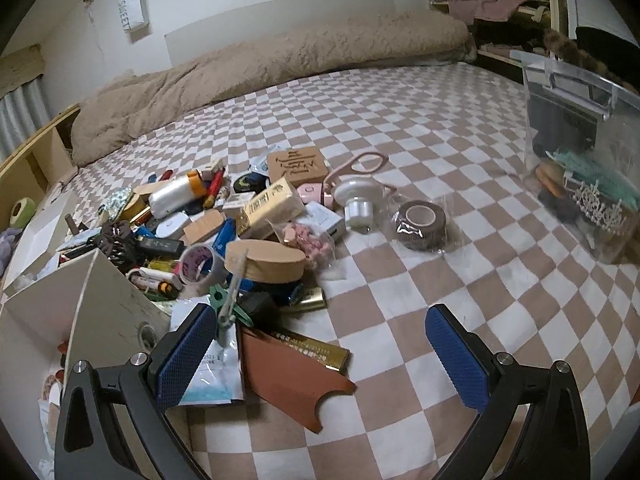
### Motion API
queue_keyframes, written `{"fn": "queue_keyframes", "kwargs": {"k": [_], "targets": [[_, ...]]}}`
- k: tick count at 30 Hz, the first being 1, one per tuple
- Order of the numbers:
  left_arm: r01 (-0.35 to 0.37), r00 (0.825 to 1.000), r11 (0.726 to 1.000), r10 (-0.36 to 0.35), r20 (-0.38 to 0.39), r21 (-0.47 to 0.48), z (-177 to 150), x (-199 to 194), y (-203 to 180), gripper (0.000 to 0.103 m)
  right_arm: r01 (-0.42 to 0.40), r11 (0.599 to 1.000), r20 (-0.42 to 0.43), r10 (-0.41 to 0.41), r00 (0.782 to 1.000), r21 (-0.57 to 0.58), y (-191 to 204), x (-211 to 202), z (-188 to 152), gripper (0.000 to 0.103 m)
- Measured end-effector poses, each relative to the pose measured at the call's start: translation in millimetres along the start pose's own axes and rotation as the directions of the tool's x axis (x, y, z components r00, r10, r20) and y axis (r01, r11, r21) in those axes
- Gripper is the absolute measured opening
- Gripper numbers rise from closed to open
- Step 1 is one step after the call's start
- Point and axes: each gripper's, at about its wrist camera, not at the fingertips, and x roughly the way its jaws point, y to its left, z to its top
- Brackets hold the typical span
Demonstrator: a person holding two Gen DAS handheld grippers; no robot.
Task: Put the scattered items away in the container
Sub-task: 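Grasp the round cork coasters with the left tool, then lift the cork coasters with the left tool while the right tool grasps the green clip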
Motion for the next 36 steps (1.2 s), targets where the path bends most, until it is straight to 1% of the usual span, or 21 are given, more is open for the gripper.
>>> {"fn": "queue_keyframes", "kwargs": {"k": [6, 12, 17, 20, 24, 28, 30, 32, 33, 34, 36], "targets": [[-0.007, 0.999, 1.0, 0.007, -0.032, -0.008, -3.4, 11.3, 4.1, 0.103, -0.003, 1.0, 0.002, 0.003, 1.0, 0.005, -2.5, 2.0, -1.4, 0.103], [0.002, 0.999, 1.0, -0.002, -0.035, -0.016, -6.4, 14.0, 4.3, 0.101, 0.004, 1.0, 0.005, -0.004, 1.0, 0.005, -3.3, 4.2, -2.4, 0.103], [0.002, 1.0, 1.0, -0.003, -0.025, -0.021, -8.9, 12.4, 3.6, 0.101, 0.031, 0.998, 0.037, -0.033, 0.999, 0.048, -13.3, 3.5, -1.5, 0.103], [0.001, 1.0, 1.0, -0.001, -0.022, -0.021, -9.6, 11.5, 3.7, 0.101, 0.061, 0.996, 0.02, -0.063, 0.998, 0.059, -19.7, 8.4, -0.1, 0.103], [-0.004, 1.0, 1.0, 0.003, -0.006, -0.013, -9.6, 7.5, 1.0, 0.101, 0.007, 0.997, -0.028, -0.005, 1.0, 0.081, -22.6, 15.7, -1.8, 0.103], [0.004, 1.0, 1.0, -0.004, 0.011, -0.007, -8.9, 2.3, -2.0, 0.101, -0.023, 1.0, -0.055, 0.024, 0.998, 0.014, -6.9, 22.5, -4.3, 0.103], [0.006, 1.0, 1.0, -0.006, 0.013, -0.004, -9.1, 0.8, -2.9, 0.101, -0.044, 0.999, -0.074, 0.044, 0.996, 0.004, -0.1, 26.6, -4.5, 0.103], [0.009, 1.0, 1.0, -0.009, 0.015, -0.004, -9.4, -0.3, -3.3, 0.101, -0.093, 0.996, -0.096, 0.094, 0.991, 0.015, 5.2, 31.1, -3.9, 0.103], [0.011, 1.0, 1.0, -0.011, 0.016, -0.005, -9.4, -0.7, -3.2, 0.101, -0.118, 0.993, -0.101, 0.119, 0.988, 0.019, 7.4, 32.2, -3.7, 0.1], [0.013, 1.0, 1.0, -0.012, 0.018, -0.005, -9.4, -1.2, -3.1, 0.101, -0.138, 0.99, -0.107, 0.14, 0.984, 0.022, 9.9, 33.3, -3.5, 0.093], [0.015, 1.0, 1.0, -0.015, 0.021, -0.006, -9.2, -2.0, -3.0, 0.101, -0.158, 0.987, -0.113, 0.159, 0.981, 0.014, 16.5, 35.3, -3.4, 0.082]]}}
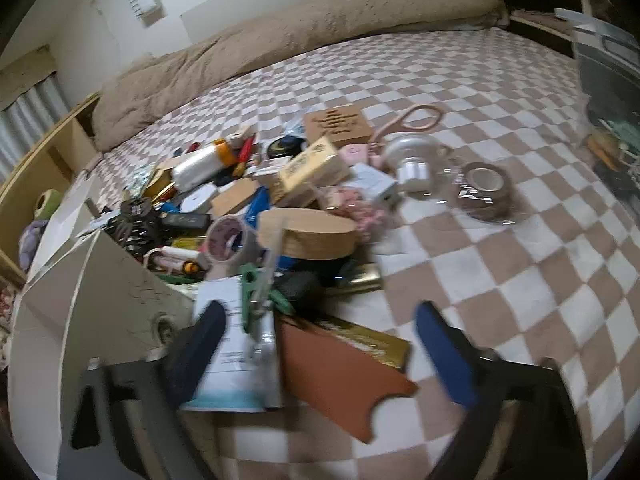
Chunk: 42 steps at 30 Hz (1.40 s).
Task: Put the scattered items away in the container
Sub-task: 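Lift the cork coasters with the left tool while the right tool grasps the green clip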
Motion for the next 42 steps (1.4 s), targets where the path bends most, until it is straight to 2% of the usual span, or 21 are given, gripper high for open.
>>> {"fn": "queue_keyframes", "kwargs": {"k": [2, 6, 9, 15, 29, 42], "targets": [[0.003, 1.0, 1.0, -0.003, 0.004, 0.0, 0.4, -1.3, -0.2, 0.101, -0.016, 1.0, -0.008, 0.015, 1.0, -0.017, 6.2, 2.6, -1.0, 0.08], [0.007, 1.0, 1.0, -0.007, 0.008, 0.002, 1.0, -2.3, -0.8, 0.101, -0.052, 0.997, -0.016, 0.051, 0.999, -0.055, 17.2, 7.5, -2.7, 0.06], [0.008, 1.0, 1.0, -0.008, 0.005, 0.003, 0.8, -1.3, -1.3, 0.101, -0.041, 0.997, -0.025, 0.039, 0.999, -0.072, 22.5, 16.6, -1.5, 0.046], [0.008, 1.0, 1.0, -0.008, 0.006, 0.005, 0.1, -1.0, -1.8, 0.101, -0.043, 0.996, 0.006, 0.044, 0.999, -0.078, 22.5, 18.1, -2.7, 0.033], [0.025, 0.999, 1.0, -0.026, 0.032, 0.017, 1.1, -13.1, -7.0, 0.101, -0.042, 0.997, 0.034, 0.044, 0.998, -0.059, 16.3, -3.6, -5.7, 0.033], [0.072, 0.99, 0.997, -0.075, 0.117, 0.027, 7.7, -50.3, -17.2, 0.101, -0.066, 0.997, 0.129, 0.069, 0.989, -0.029, 11.8, -52.3, 0.4, 0.033]]}}
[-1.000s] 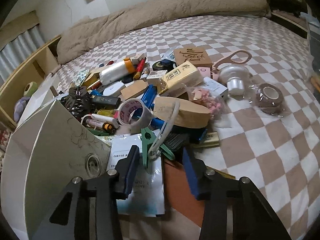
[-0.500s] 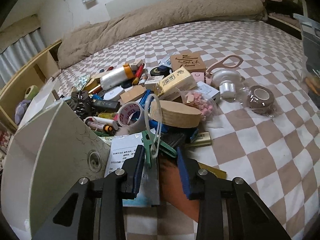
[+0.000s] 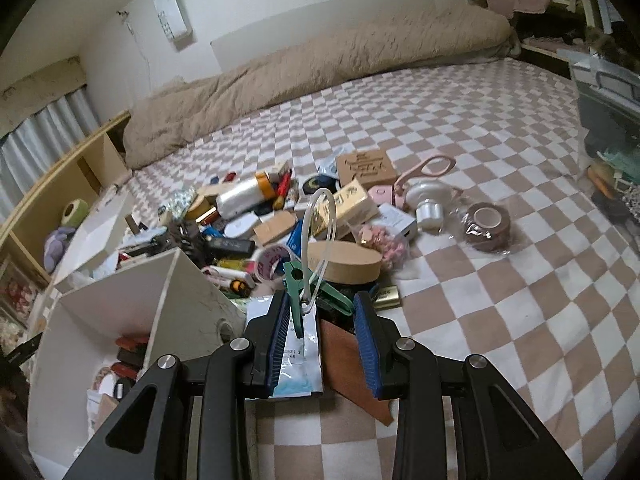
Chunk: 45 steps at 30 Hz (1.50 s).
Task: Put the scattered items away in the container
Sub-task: 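Lift the cork coasters with the left tool while the right tool grasps the green clip, then carry the green clip into the white box with the right tool while the left tool carries the coasters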
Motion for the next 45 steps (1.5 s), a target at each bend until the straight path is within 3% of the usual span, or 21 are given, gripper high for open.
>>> {"fn": "queue_keyframes", "kwargs": {"k": [15, 26, 39, 45], "targets": [[0.051, 0.991, 0.998, -0.056, 0.12, 0.046, 8.4, -43.4, -24.2, 0.101, -0.037, 0.998, 0.104, 0.042, 0.994, -0.041, 18.7, -48.0, 7.8, 0.033], [0.164, 0.964, 0.976, -0.189, 0.185, 0.143, 3.6, -72.3, -64.5, 0.101, -0.132, 0.979, 0.121, 0.151, 0.981, -0.155, 65.0, -72.9, 3.4, 0.033], [0.235, 0.945, 0.94, -0.281, 0.17, 0.248, -9.0, -91.0, -106.3, 0.101, -0.25, 0.924, -0.012, 0.258, 0.966, -0.29, 129.1, -72.4, -4.4, 0.033], [0.244, 0.941, 0.94, -0.289, 0.176, 0.239, -9.9, -93.9, -102.8, 0.101, -0.336, 0.888, -0.177, 0.293, 0.939, -0.313, 166.4, -53.3, -5.7, 0.033]]}}
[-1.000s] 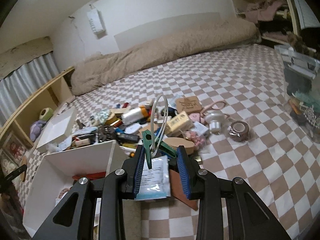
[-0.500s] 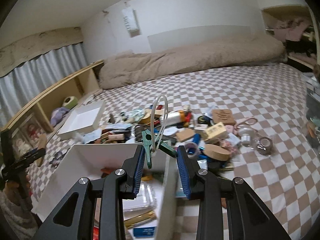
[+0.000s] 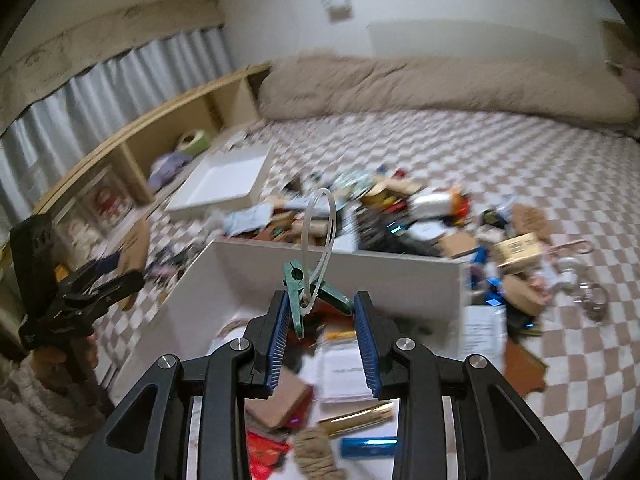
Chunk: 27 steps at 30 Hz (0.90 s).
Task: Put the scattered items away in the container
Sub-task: 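Carry the green clip into the white box with the right tool while the left tool carries the coasters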
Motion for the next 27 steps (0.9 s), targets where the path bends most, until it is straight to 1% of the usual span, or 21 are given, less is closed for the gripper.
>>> {"fn": "queue_keyframes", "kwargs": {"k": [3, 7, 10, 13, 19, 21, 22, 23, 24, 25, 26, 27], "targets": [[0.005, 1.0, 1.0, -0.005, 0.008, -0.002, 0.8, -2.3, 0.9, 0.101, -0.057, 0.998, -0.099, 0.057, 0.993, -0.001, 14.5, 23.5, 4.1, 0.033], [0.01, 1.0, 1.0, -0.01, 0.021, -0.006, 2.1, -7.5, 2.4, 0.101, -0.119, 0.993, -0.212, 0.121, 0.97, 0.025, 30.8, 58.3, 5.4, 0.033], [0.011, 1.0, 1.0, -0.011, 0.027, -0.01, 3.0, -9.8, 4.1, 0.101, -0.167, 0.983, -0.287, 0.182, 0.94, 0.077, 37.7, 84.7, 6.3, 0.033], [0.012, 0.999, 1.0, -0.012, 0.03, -0.014, 3.0, -10.3, 6.2, 0.101, -0.216, 0.966, -0.361, 0.254, 0.897, 0.144, 43.8, 112.7, 5.5, 0.033], [0.017, 0.999, 1.0, -0.016, 0.029, -0.017, 2.7, -9.9, 8.4, 0.101, -0.241, 0.948, -0.435, 0.311, 0.845, 0.21, 53.1, 152.3, -0.6, 0.033], [0.016, 0.999, 1.0, -0.015, 0.029, -0.019, 2.8, -9.7, 8.7, 0.101, -0.266, 0.934, -0.461, 0.349, 0.816, 0.237, 55.2, 164.8, -5.1, 0.033], [0.015, 0.999, 1.0, -0.014, 0.029, -0.021, 3.0, -9.4, 8.9, 0.101, -0.262, 0.933, -0.466, 0.352, 0.812, 0.248, 55.6, 168.4, -7.3, 0.033], [0.014, 0.999, 1.0, -0.014, 0.029, -0.022, 3.1, -9.2, 9.3, 0.101, -0.246, 0.937, -0.468, 0.338, 0.817, 0.247, 55.8, 169.8, -9.1, 0.034], [0.013, 0.999, 1.0, -0.013, 0.029, -0.022, 3.2, -9.1, 9.7, 0.101, -0.231, 0.943, -0.467, 0.32, 0.824, 0.239, 55.6, 169.9, -10.0, 0.043], [0.013, 1.0, 1.0, -0.012, 0.029, -0.022, 3.4, -9.0, 10.1, 0.101, -0.216, 0.949, -0.465, 0.302, 0.832, 0.231, 54.9, 169.3, -10.1, 0.062], [0.013, 0.999, 1.0, -0.013, 0.029, -0.022, 3.4, -9.0, 10.1, 0.101, -0.199, 0.954, -0.459, 0.283, 0.842, 0.224, 52.7, 166.9, -10.6, 0.07], [0.014, 0.999, 1.0, -0.014, 0.029, -0.022, 3.4, -8.9, 10.0, 0.101, -0.189, 0.956, -0.452, 0.273, 0.849, 0.222, 50.1, 163.3, -11.0, 0.074]]}}
